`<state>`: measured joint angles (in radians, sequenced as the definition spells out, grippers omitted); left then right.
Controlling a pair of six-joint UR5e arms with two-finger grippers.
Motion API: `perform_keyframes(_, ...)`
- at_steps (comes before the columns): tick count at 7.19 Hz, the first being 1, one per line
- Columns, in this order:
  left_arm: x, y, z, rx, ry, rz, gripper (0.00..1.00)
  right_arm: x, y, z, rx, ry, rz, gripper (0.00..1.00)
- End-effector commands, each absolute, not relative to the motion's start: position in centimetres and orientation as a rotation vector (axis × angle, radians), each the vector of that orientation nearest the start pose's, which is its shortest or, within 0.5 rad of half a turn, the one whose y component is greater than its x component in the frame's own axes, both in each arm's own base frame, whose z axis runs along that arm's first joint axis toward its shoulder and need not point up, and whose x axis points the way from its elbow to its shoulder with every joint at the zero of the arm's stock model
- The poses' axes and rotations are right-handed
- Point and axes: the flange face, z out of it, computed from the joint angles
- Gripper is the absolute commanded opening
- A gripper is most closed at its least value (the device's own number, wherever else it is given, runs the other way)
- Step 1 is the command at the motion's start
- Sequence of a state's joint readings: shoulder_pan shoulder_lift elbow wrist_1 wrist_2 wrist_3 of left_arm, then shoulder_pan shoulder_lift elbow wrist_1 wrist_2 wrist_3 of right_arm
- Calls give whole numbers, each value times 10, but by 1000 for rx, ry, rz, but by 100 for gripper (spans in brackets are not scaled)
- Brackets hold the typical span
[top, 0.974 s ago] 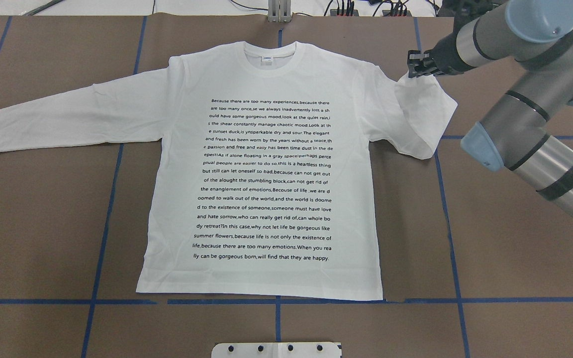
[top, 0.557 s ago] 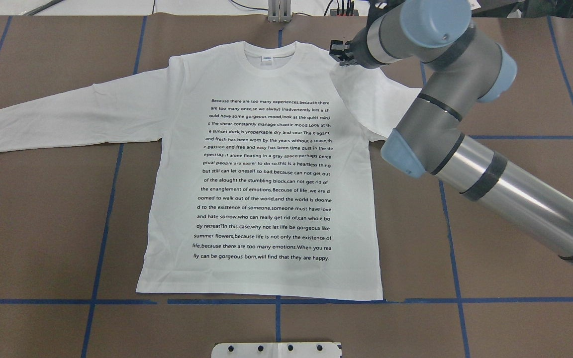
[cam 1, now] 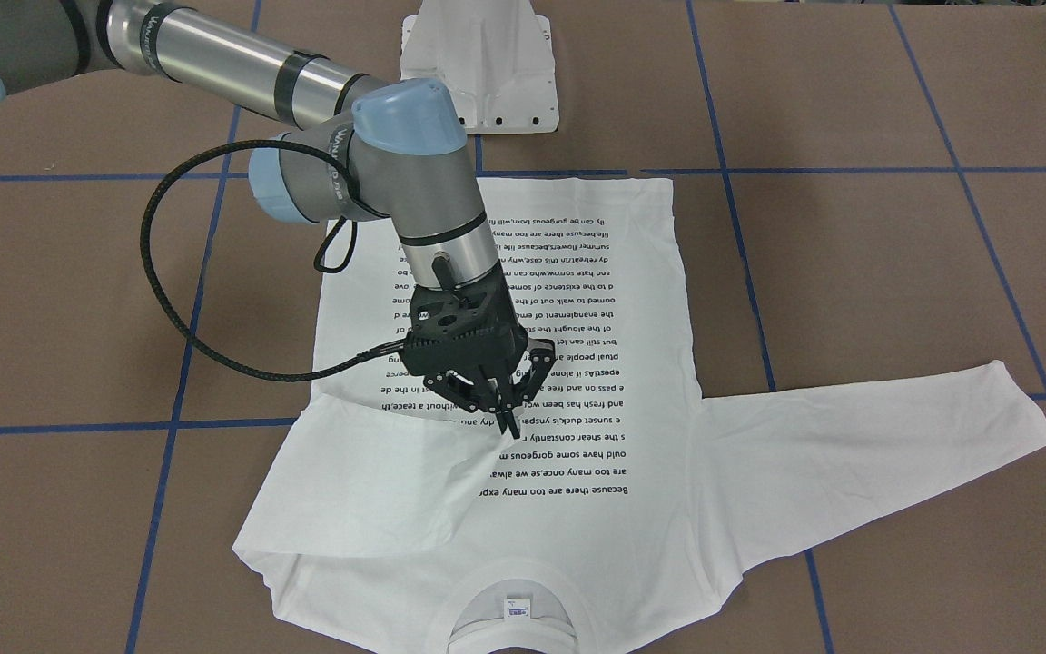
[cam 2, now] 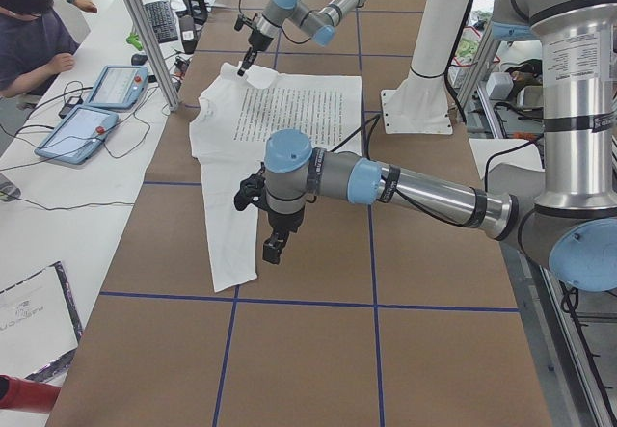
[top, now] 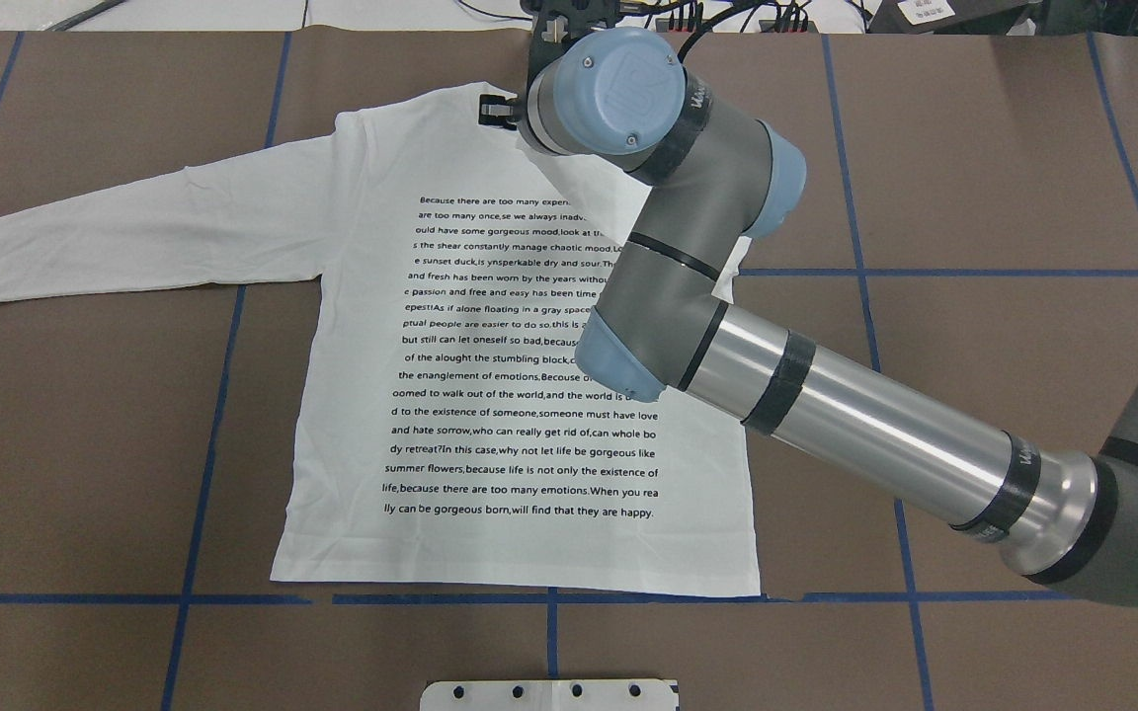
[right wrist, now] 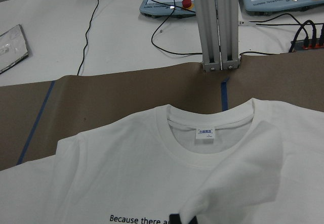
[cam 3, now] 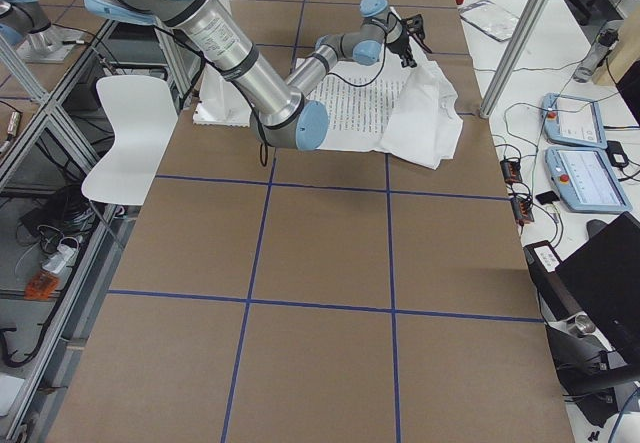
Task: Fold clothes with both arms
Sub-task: 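Carry the sleeve with the right gripper across the shirt toward the collar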
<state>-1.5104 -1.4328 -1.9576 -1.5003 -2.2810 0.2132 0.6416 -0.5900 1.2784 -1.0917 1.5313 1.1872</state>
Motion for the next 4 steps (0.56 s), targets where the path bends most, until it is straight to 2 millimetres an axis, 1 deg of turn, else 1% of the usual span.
perform_keyframes(1,-43,-433,548,216,697,321,100,-597,-557,64,652,-983,249,0)
perform_keyframes(2,-43,-433,549,215,697,320,100,-610,-545,58,649,-989,234,0)
perform_keyframes(3,-42,-433,550,211,698,321,100,-620,-536,53,643,-995,222,0)
perform_keyframes(4,-43,-433,551,210,698,319,100,-632,-522,53,650,-990,214,0)
